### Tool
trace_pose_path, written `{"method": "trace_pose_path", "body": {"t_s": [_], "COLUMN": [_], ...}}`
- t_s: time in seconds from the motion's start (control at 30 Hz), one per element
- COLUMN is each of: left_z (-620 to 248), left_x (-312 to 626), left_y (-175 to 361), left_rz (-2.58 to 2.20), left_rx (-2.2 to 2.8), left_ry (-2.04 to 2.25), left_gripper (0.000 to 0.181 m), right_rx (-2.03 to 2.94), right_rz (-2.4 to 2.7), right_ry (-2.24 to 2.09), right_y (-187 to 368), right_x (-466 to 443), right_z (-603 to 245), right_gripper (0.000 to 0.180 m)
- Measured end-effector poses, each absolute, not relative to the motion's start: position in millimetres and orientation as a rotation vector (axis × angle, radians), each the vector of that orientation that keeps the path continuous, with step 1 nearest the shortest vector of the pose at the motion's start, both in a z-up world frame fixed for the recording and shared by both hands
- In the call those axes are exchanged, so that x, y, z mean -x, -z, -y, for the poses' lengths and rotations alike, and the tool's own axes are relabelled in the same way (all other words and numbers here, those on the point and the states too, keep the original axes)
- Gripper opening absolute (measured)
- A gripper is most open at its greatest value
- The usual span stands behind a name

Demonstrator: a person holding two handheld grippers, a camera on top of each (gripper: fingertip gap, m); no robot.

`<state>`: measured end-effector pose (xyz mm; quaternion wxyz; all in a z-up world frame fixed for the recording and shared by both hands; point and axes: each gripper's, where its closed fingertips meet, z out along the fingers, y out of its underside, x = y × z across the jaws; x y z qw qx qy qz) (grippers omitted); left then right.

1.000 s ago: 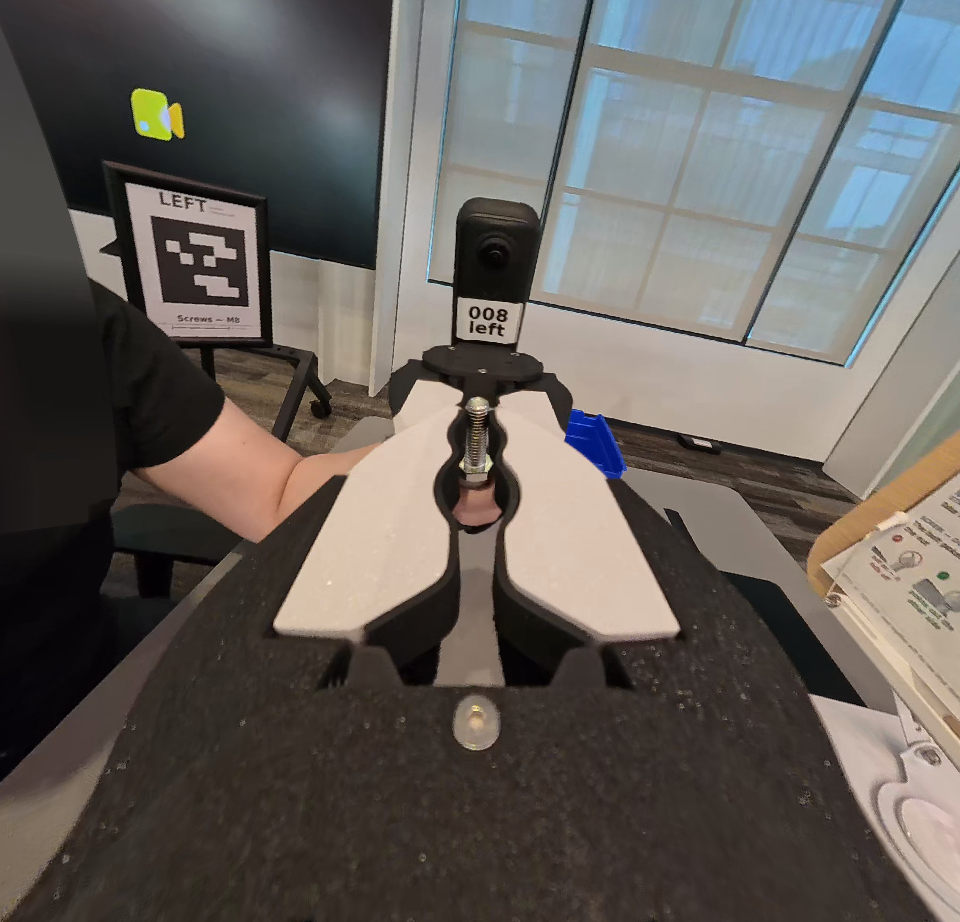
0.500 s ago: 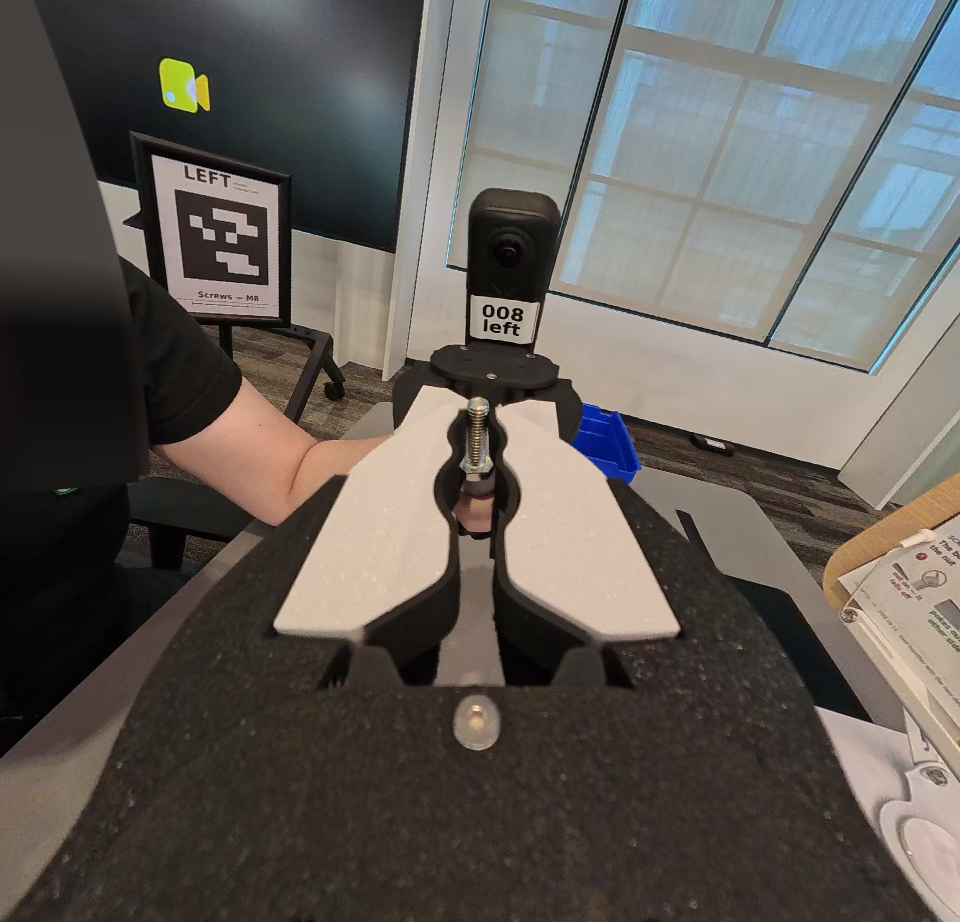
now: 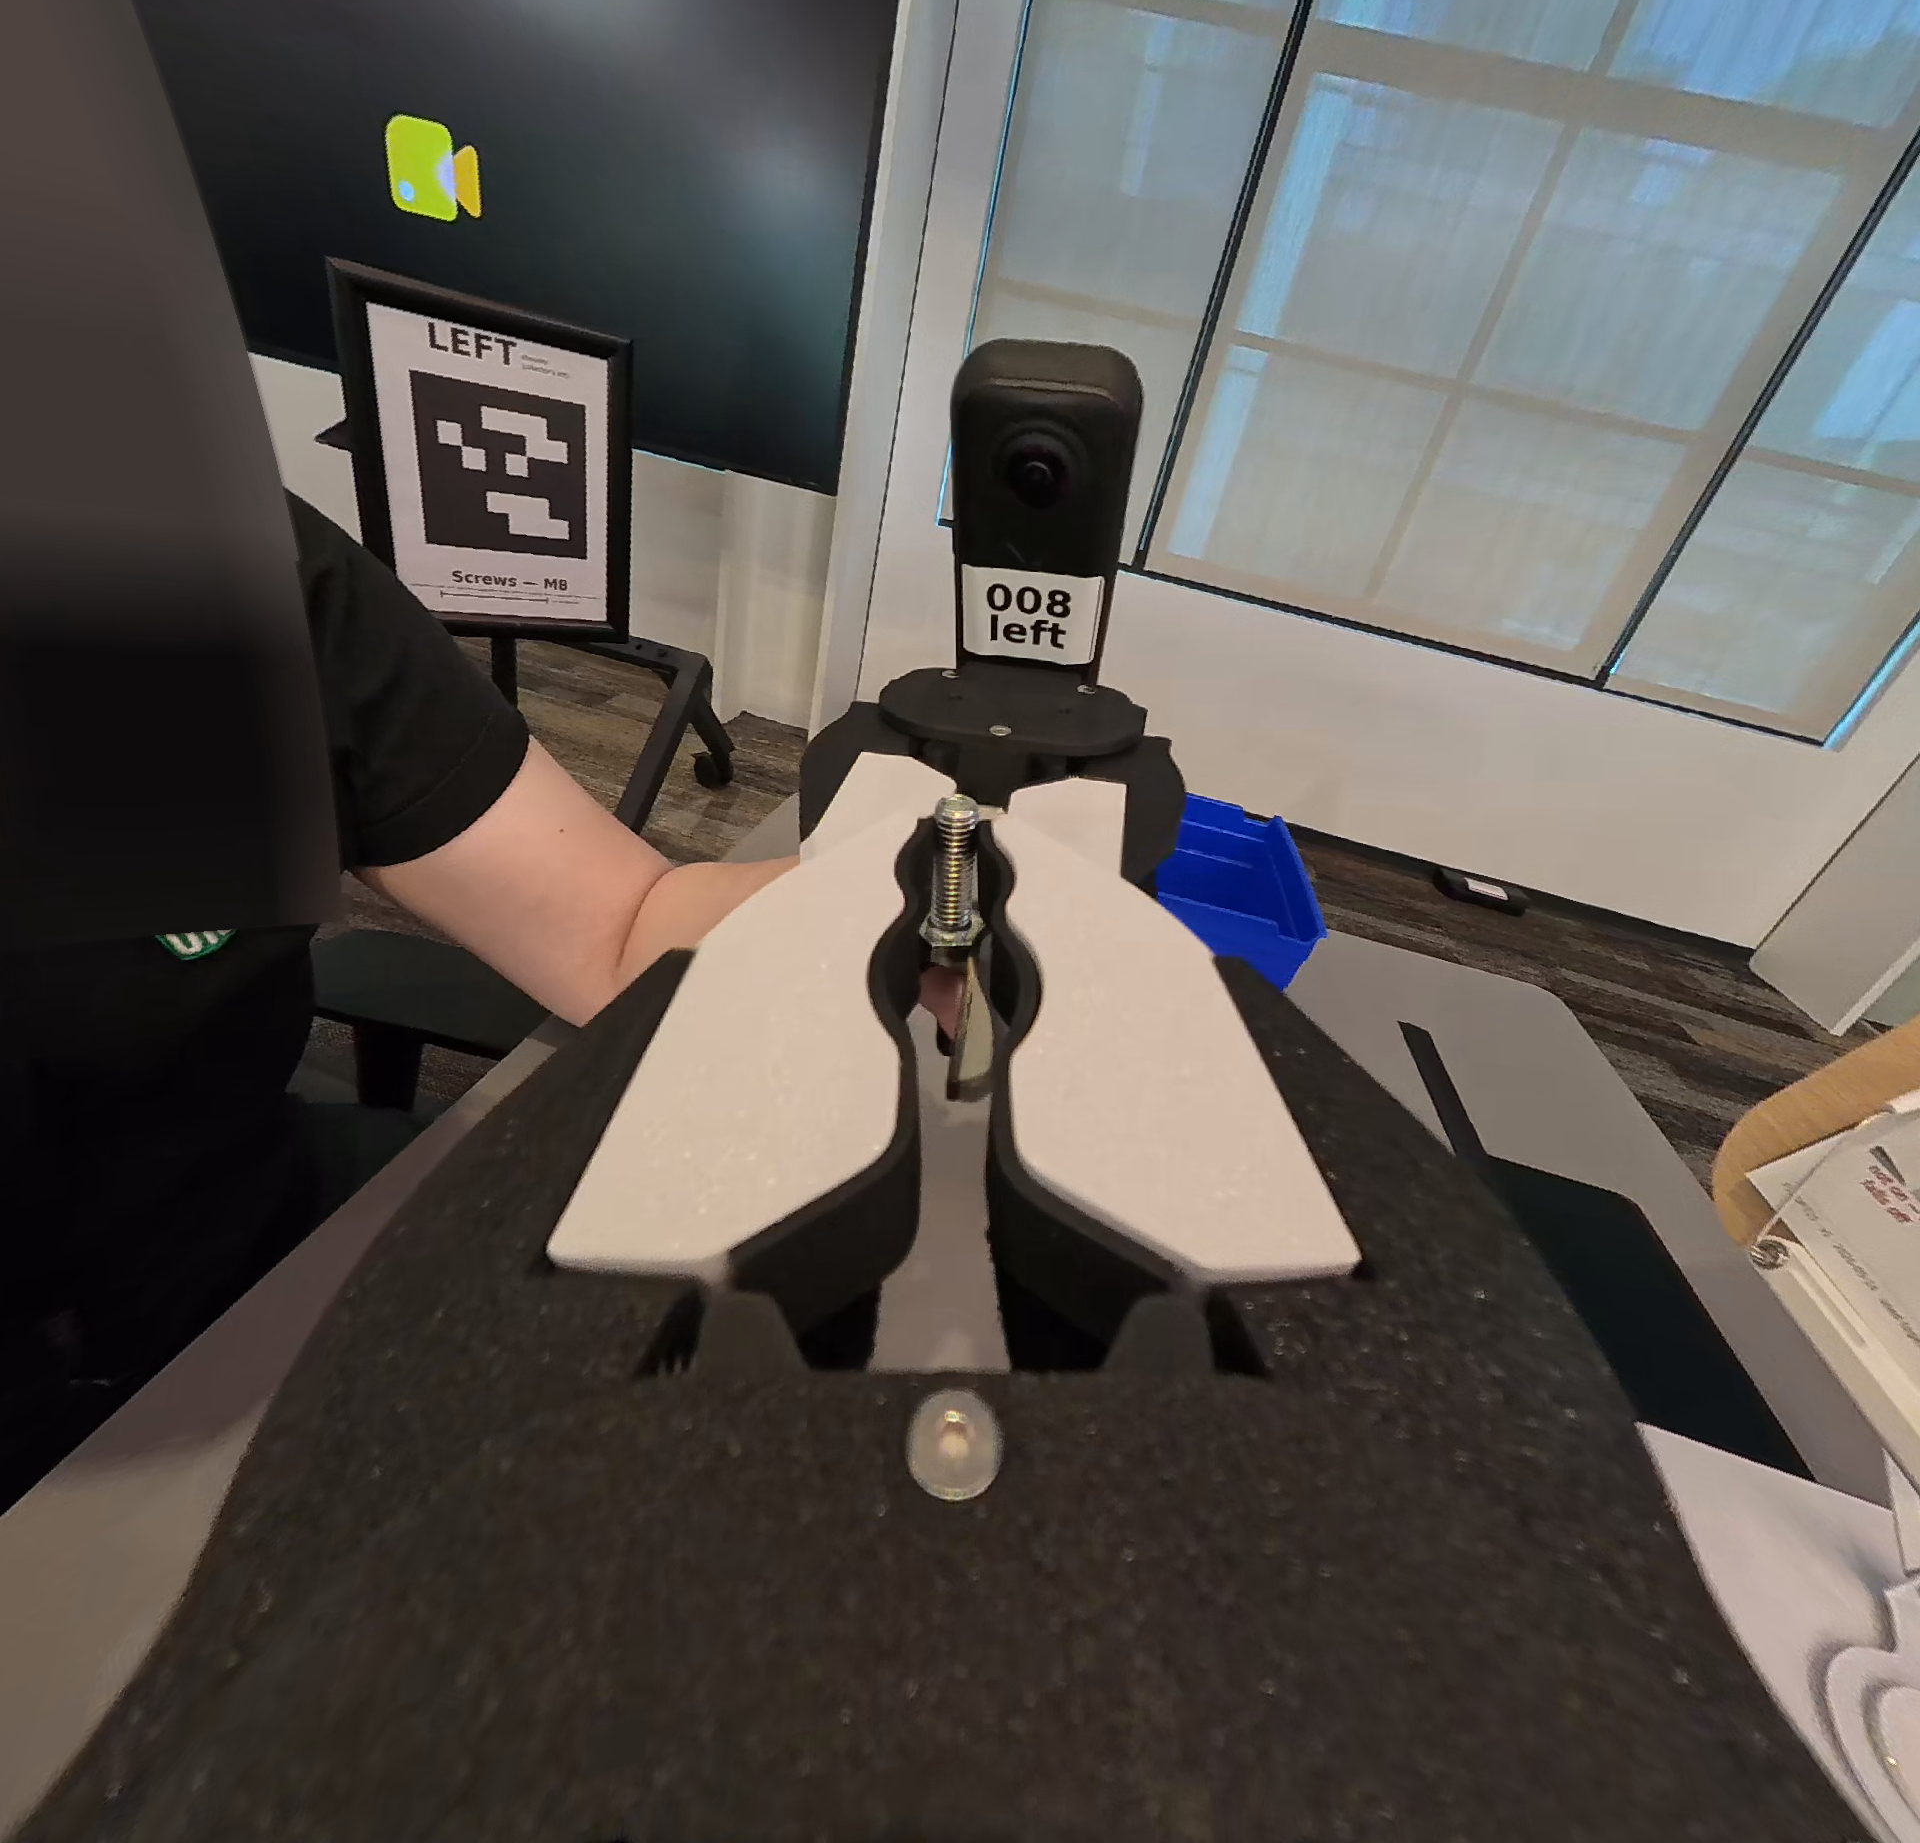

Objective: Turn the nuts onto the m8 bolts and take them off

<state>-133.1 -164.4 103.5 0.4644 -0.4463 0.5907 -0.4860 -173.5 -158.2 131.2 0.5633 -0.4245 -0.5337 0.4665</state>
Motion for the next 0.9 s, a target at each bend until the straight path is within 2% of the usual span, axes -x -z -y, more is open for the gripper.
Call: {"method": "trace_pose_path", "body": {"t_s": [0.9], "left_z": [167.2], "left_x": [129.4], "left_y": [-99.3], "left_rz": [-1.48], "left_rx": [1.085], "left_ry": [1.119], "left_gripper": [0.01], "right_rx": [0.948], "right_rz": [1.286], "right_ry": [-1.137], "right_y": [-130.5], "right_x": [169.0], "right_z": [164.8], "right_gripper": [0.007]}}
